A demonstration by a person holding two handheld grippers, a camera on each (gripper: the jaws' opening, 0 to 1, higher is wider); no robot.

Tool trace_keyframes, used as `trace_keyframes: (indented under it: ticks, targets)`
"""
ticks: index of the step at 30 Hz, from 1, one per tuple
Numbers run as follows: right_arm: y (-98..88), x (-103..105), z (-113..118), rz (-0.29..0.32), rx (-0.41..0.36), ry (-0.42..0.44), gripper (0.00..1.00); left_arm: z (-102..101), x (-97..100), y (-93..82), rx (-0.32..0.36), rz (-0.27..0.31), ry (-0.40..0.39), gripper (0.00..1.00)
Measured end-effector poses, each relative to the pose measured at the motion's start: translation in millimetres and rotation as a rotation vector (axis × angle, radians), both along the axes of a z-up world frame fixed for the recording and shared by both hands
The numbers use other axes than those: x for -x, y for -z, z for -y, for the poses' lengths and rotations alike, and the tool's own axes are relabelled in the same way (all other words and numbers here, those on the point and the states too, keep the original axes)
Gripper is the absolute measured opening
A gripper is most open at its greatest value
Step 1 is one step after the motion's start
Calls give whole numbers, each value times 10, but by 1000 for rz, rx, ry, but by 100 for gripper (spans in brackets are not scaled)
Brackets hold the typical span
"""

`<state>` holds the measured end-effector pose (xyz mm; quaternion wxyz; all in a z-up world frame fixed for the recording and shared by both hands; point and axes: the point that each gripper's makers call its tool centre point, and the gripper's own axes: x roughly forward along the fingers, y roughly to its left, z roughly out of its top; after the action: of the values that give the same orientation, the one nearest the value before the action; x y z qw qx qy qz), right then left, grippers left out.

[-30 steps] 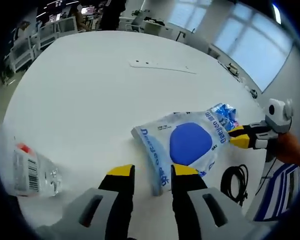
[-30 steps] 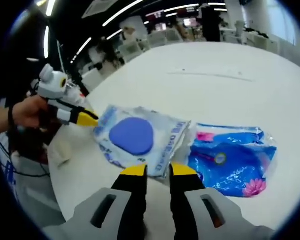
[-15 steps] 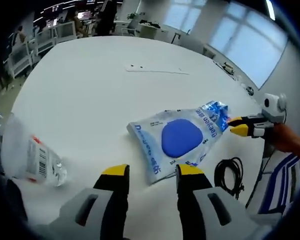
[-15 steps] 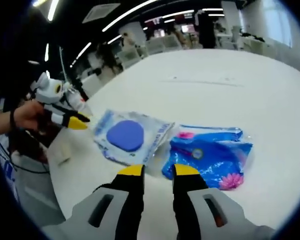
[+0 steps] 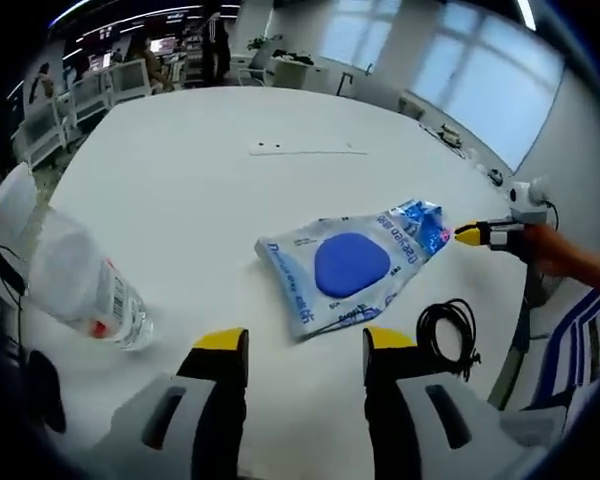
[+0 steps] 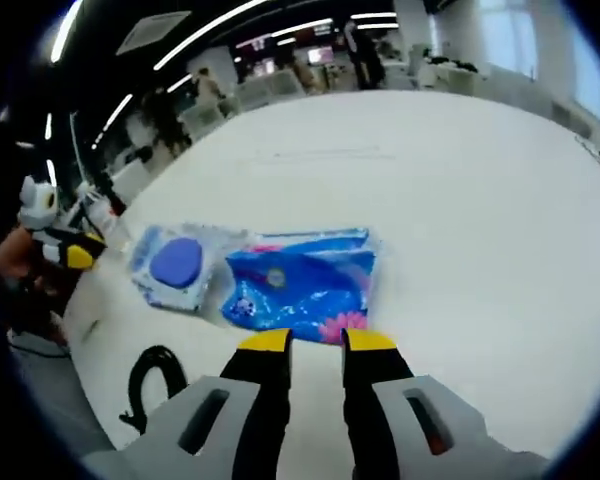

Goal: Arrange the tabletop items into an orderly group along one side of the table until the central work area is clear of visible clutter.

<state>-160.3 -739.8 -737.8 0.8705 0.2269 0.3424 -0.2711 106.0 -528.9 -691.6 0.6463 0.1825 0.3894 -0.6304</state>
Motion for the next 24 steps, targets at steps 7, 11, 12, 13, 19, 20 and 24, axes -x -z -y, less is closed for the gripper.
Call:
trace_keyframes:
  ticks: [7,11,12,13,19,20,24]
  targets:
    - [38,52,184,11,-12,69,18,-179,93,-241,43,10,4,50]
    - [65,34,271,14,-23,87,18,-309,135,-313,58,17,0,50]
    - [68,25,285,15,-24,89,18,-348,143,-329,62,18,-6,51]
    - [72,16,297,16,-26,90,18,-373,152,-341,64,18,-9,51]
    - [142,-56,315,8,-42,86,14,-519,202,-421,78,41,-5,52]
    - [148,-64,308,10,-46,90,14,-539,204,-430,79,42,-7,53]
    - [173,-109,284,9,-50,85,12,-629,195,-456,83,50,-10,55]
